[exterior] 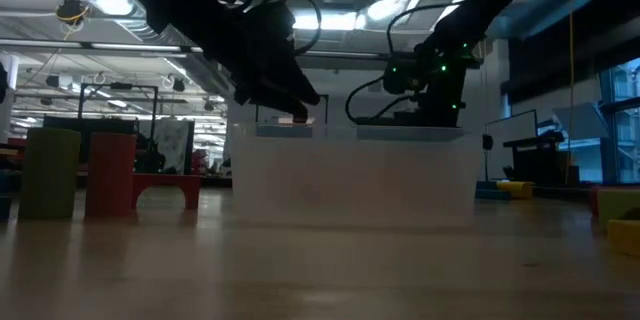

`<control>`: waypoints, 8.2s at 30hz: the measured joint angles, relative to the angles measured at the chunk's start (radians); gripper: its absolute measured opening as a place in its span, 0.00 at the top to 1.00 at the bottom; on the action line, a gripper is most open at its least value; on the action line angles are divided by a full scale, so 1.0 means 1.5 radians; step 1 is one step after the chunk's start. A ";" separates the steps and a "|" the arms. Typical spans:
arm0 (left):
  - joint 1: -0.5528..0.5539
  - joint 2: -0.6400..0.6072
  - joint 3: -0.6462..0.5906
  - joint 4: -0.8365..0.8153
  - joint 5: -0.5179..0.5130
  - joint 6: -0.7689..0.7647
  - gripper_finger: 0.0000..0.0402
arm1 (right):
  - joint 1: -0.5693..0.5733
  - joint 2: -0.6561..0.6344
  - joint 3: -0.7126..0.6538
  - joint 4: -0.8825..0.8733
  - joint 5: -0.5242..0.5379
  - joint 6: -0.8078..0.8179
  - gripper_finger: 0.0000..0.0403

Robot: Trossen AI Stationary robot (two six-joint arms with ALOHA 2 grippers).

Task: Sort blocks by size
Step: Put the pink rectangular block into the blue bin, then put the light green cylindrical block into the transparent bin, then put the red cylindrical block into the transparent bin

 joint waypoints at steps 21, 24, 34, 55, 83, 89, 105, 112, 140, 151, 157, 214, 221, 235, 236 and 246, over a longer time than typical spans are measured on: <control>-0.001 0.000 0.000 0.001 0.000 0.000 0.44 | 0.000 0.029 0.003 0.022 0.029 -0.014 0.59; -0.001 0.000 0.000 0.001 0.000 0.000 0.44 | 0.001 0.029 0.003 0.022 0.038 -0.004 0.59; -0.001 0.000 0.000 0.000 0.000 0.000 0.44 | 0.000 0.032 0.020 -0.039 0.026 0.005 0.59; 0.003 -0.001 0.011 0.017 0.000 0.043 0.44 | 0.000 0.032 0.020 -0.097 0.018 0.160 0.86; 0.086 -0.239 0.020 -0.165 -0.001 0.108 0.44 | 0.000 0.038 0.234 0.066 -0.025 0.189 0.83; 0.058 -0.243 0.020 -0.250 0.002 0.053 0.44 | 0.001 0.078 0.233 0.112 -0.088 0.189 0.79; -0.091 -0.243 0.020 -0.424 0.144 -0.105 0.44 | 0.005 0.107 0.232 0.144 -0.045 0.189 0.77; -0.189 -0.243 0.020 -0.484 0.193 -0.236 0.44 | 0.005 0.107 0.232 0.135 -0.021 0.189 0.77; -0.339 -0.165 0.017 -0.549 0.159 -0.473 0.44 | 0.005 -0.052 0.232 0.004 -0.030 0.228 0.77; -0.338 -0.113 0.011 -0.531 0.134 -0.452 0.44 | 0.005 -0.066 0.232 -0.088 -0.080 0.262 0.77; -0.338 -0.083 0.011 -0.525 0.134 -0.435 0.44 | 0.005 -0.066 0.232 -0.109 -0.077 0.264 0.77; -0.151 -0.009 0.071 -0.148 0.063 -0.036 0.67 | 0.005 -0.349 0.197 -0.624 -0.307 0.848 0.74; -0.149 0.034 0.071 -0.124 0.064 0.025 0.61 | 0.005 -0.349 0.130 -0.625 -0.304 0.946 0.61; -0.136 0.049 0.071 -0.111 0.062 0.072 0.57 | 0.161 -0.354 -0.046 -0.570 -0.166 1.100 0.56; -0.136 0.049 0.071 -0.111 0.061 0.074 0.57 | 0.181 -0.354 -0.058 -0.557 -0.155 1.115 0.56; -0.136 0.049 0.071 -0.111 0.061 0.072 0.57 | 0.338 -0.353 -0.181 -0.337 -0.067 1.197 0.57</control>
